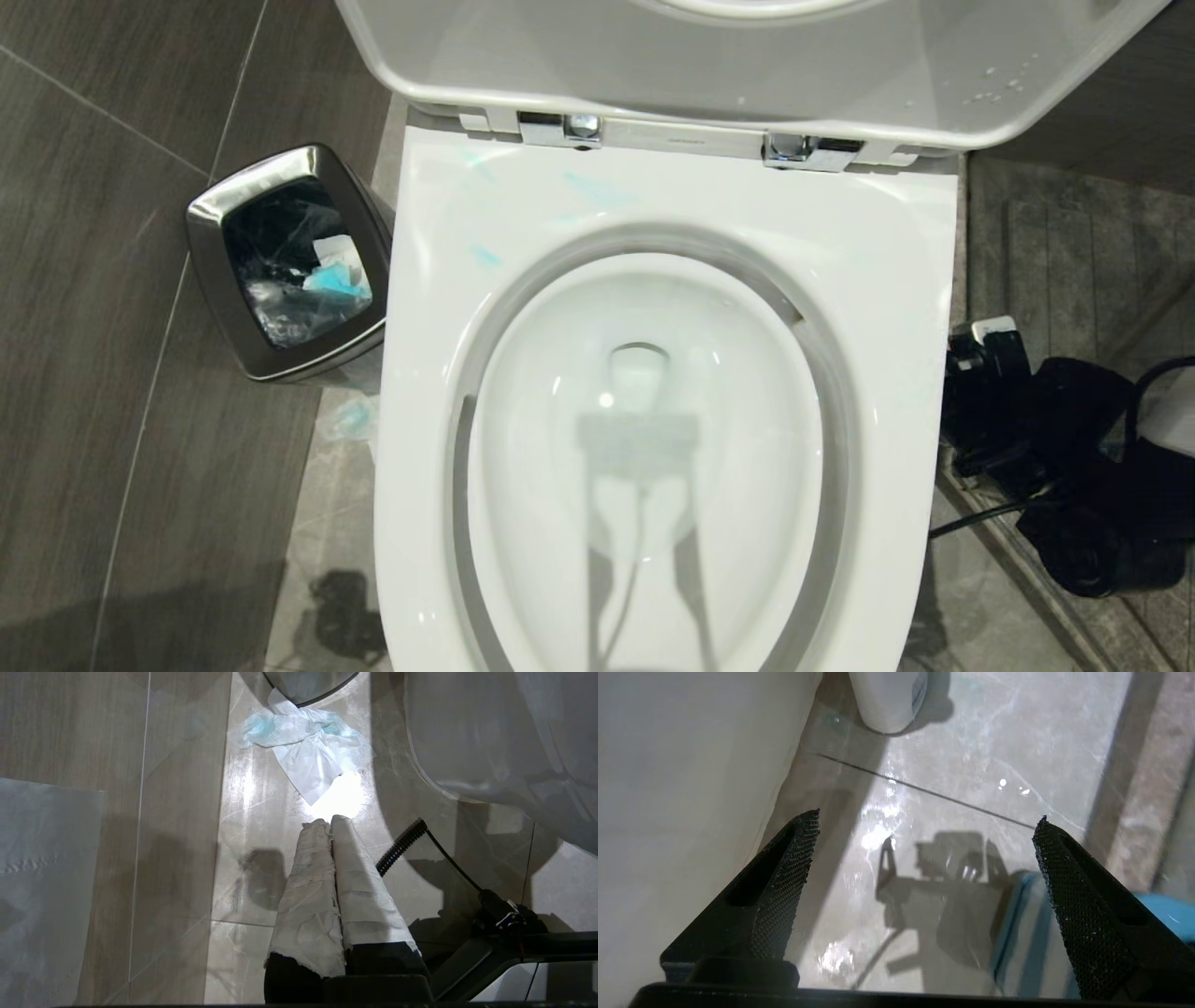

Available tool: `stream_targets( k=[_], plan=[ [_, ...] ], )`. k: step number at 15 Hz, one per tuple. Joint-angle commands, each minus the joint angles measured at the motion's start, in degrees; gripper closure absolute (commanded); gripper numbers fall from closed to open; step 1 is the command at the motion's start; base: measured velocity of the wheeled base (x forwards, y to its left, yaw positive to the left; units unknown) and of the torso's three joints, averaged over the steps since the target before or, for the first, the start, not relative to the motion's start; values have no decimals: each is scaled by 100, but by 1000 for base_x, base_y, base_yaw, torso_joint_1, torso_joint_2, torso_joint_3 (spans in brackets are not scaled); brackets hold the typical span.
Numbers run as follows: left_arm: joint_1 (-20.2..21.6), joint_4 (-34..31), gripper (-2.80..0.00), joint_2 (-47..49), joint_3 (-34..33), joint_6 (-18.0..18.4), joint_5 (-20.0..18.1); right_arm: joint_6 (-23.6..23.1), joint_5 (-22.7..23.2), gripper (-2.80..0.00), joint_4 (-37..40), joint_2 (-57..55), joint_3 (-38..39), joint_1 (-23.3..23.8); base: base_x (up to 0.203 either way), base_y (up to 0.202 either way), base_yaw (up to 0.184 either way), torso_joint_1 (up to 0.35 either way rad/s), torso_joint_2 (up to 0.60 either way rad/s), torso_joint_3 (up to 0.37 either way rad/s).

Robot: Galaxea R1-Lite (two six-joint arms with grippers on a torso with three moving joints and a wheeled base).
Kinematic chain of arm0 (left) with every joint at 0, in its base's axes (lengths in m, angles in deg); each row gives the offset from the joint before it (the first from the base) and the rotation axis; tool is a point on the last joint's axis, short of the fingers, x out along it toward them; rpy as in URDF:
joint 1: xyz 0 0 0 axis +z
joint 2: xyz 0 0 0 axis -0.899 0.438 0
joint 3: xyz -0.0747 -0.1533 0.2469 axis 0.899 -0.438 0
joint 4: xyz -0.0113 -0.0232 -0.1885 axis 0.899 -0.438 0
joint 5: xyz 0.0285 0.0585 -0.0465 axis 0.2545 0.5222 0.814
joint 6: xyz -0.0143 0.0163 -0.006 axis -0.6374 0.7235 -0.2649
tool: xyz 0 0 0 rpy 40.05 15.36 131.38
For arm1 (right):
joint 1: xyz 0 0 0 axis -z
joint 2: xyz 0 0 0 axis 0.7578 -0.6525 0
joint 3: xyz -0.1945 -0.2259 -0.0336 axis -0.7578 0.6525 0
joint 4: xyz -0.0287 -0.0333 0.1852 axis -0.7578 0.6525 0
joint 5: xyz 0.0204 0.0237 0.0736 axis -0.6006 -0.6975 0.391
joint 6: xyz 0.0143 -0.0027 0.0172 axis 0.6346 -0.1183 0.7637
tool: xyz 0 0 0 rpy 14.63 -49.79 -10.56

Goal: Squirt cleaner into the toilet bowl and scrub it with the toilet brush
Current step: Pour in the cleaning agent

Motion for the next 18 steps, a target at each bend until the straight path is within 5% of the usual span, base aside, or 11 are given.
stream_targets(
  k=[1,18],
  plan=[
    [1,0,0,8,-4,1,0,13,25,-280,-51,-405,-376,-100,0,0,0,0,0,0],
    [1,0,0,8,0,1,0,-10,-90,-280,-51,-1403,-2810,-504,0,0,0,0,0,0]
  ],
)
